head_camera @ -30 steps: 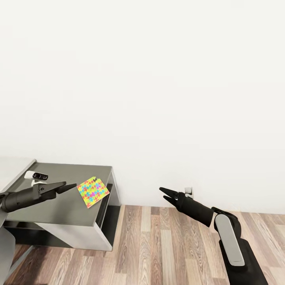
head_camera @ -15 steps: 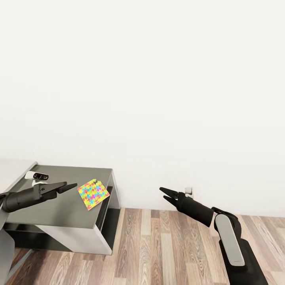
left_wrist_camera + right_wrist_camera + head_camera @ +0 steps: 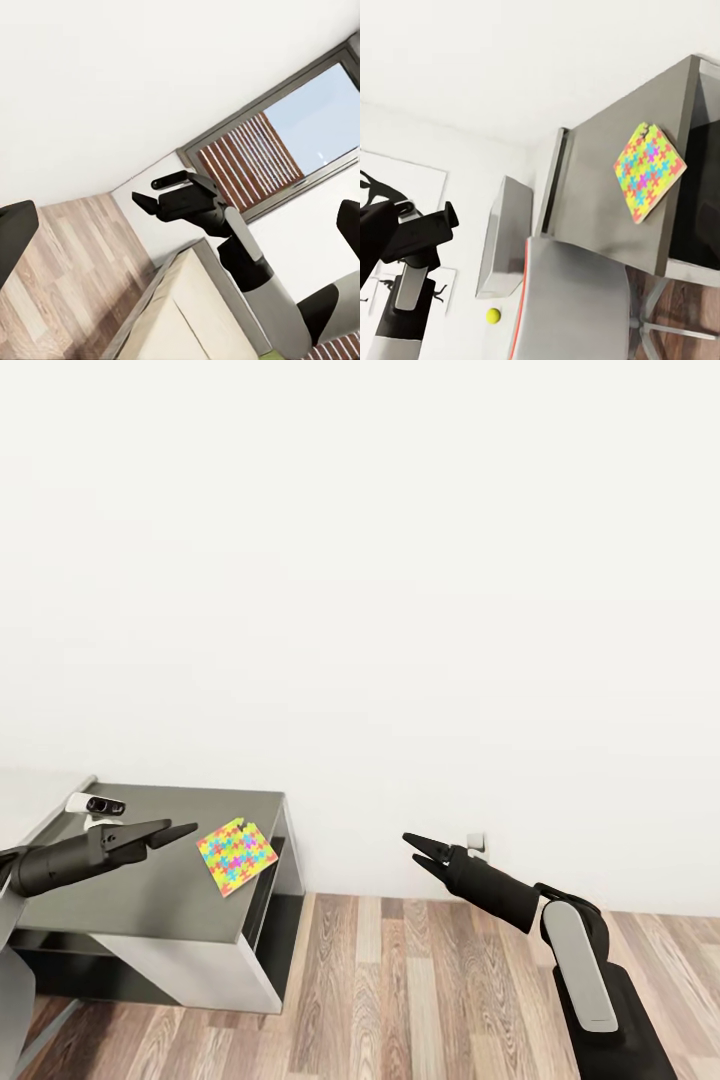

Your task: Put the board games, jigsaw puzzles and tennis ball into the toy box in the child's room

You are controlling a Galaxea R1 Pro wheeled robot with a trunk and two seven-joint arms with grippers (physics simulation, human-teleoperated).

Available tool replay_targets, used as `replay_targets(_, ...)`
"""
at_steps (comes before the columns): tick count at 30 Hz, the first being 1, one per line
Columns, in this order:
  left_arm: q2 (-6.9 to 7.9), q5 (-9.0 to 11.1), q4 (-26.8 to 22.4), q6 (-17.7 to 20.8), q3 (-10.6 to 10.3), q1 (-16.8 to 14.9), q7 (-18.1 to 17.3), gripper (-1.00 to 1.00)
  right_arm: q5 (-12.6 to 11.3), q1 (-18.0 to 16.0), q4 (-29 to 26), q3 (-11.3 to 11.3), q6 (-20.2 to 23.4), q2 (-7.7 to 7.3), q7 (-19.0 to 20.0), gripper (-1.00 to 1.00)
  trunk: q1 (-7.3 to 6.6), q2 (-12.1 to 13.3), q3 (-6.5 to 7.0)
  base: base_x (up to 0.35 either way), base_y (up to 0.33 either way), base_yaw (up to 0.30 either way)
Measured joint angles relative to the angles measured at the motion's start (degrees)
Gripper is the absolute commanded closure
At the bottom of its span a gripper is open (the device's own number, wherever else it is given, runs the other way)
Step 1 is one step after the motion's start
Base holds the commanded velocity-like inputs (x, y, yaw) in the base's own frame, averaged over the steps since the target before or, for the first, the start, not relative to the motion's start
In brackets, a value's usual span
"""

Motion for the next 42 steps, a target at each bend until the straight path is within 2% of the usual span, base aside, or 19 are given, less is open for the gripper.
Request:
replay_targets(10, 0.04, 0.0, 0.0, 0.0, 0.1, 0.0, 0.0, -1.0, 0.0, 0.0, 0.0, 0.0, 0.0, 0.0, 0.0, -1.0, 0.0, 0.0, 0.96, 0.0, 0.017, 0.0)
replay_targets(20, 0.05, -0.1, 0.0, 0.0, 0.1, 0.0, 0.0, -1.0, 0.0, 0.0, 0.0, 0.0, 0.0, 0.02, 0.0, -1.0, 0.0, 0.0, 1.91, 0.0, 0.21, 0.0)
replay_targets(42, 0.05, 0.0, -0.1, 0.0, 0.2, 0.0, 0.0, -1.0, 0.0, 0.0, 0.0, 0.1, 0.0, 0.03, -0.2, -1.0, 0.0, 0.0, 4.01, 0.0, 0.086, 0.0)
